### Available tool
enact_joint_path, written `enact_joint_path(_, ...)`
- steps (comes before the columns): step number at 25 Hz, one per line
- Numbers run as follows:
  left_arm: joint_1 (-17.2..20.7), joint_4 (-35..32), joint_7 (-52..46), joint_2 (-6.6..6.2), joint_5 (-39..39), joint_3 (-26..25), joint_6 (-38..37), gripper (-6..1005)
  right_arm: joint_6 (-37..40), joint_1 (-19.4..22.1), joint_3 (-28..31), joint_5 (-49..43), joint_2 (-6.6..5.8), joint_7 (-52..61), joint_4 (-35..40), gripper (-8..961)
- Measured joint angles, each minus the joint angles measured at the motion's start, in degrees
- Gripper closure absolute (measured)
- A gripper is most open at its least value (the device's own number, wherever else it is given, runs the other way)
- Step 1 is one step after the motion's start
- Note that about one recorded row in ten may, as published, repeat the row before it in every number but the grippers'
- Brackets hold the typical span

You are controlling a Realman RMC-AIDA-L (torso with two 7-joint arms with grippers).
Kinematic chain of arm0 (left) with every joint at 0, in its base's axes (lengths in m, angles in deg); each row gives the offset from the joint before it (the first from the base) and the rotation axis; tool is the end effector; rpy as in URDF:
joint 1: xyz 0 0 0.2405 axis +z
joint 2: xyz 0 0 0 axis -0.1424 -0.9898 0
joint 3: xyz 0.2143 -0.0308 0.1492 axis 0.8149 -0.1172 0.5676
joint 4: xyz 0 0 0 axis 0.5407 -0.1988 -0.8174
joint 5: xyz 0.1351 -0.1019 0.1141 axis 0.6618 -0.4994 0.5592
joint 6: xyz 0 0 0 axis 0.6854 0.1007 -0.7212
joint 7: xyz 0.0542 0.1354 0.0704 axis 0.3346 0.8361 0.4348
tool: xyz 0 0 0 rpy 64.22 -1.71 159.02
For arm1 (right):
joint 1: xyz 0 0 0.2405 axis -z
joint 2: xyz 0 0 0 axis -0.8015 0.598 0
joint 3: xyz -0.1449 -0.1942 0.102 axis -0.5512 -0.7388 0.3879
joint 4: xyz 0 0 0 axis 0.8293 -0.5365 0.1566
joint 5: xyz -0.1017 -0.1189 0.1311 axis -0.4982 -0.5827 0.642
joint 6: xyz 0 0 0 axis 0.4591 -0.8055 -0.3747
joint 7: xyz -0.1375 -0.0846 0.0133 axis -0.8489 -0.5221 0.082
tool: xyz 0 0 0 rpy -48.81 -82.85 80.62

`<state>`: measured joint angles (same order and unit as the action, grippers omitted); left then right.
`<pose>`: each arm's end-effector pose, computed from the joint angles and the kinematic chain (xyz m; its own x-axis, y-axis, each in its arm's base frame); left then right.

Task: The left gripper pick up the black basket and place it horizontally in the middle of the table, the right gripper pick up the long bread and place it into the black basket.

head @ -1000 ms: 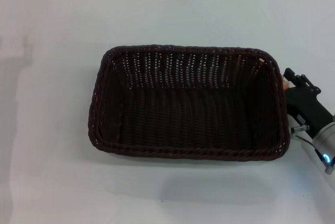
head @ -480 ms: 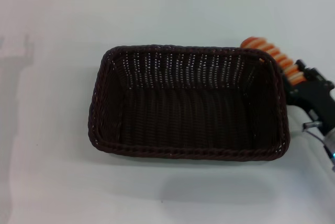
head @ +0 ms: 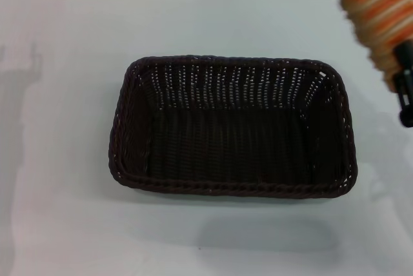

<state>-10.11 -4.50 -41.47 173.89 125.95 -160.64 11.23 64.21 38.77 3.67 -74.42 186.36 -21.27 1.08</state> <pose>-0.3260 0.3367 0.0633 0.6819 -0.3479 0.6435 0.7122 0.1150 -0.6925 0.2649 0.2388 -0.0234 0.4819 0.3903 -0.7845 -0.6615 -0.4251 -0.6179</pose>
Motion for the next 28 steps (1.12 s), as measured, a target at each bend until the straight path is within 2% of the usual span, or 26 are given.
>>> enact_joint_path(2,0.0,-0.1,-0.1,0.01,0.0,0.1,0.1,389,1.2,-1.0,-0.5,-4.7,-0.02,0.0,-0.1,484)
enact_joint_path(5,0.0,-0.1,-0.4,0.00,0.0,0.2,0.1,389,-1.9,-3.2,-0.6,-10.6,0.13,0.0,-0.9,504)
enact_joint_path(13,0.4,-0.1,-0.5,0.00,0.0,0.5,0.1,388,-11.1,-5.4,0.0,-11.7,-0.25,1.7,-4.2,499)
enact_joint_path(19,0.8,-0.1,-0.6,0.00,0.0,0.5,-0.2,388,-12.1,-6.0,0.1,-11.5,-0.26,3.7,-4.1,218)
enact_joint_path(21,1.0,-0.1,-0.6,0.00,0.0,0.5,-0.2,387,-11.5,-5.4,1.3,-9.9,-0.26,3.8,-4.0,150)
enact_joint_path(22,1.1,-0.1,-0.6,0.00,0.0,0.5,-0.1,387,-10.0,-3.3,4.7,-5.5,-0.19,3.2,-3.9,116)
enact_joint_path(23,1.2,-0.1,-0.5,0.00,0.0,0.5,-0.1,387,-10.0,-3.3,4.7,-5.5,-0.19,3.2,-3.9,116)
enact_joint_path(26,1.8,-0.2,-0.3,0.00,0.0,0.5,0.0,387,-6.9,1.0,11.8,2.2,-0.21,3.1,-2.3,117)
enact_joint_path(27,2.0,-0.2,-0.3,0.00,0.0,0.5,0.0,387,-5.6,3.3,16.4,7.3,-0.16,3.4,-0.3,117)
enact_joint_path(28,2.4,-0.2,-0.3,0.01,-0.1,0.5,-0.1,387,-5.6,3.3,16.4,7.3,-0.16,3.4,-0.3,117)
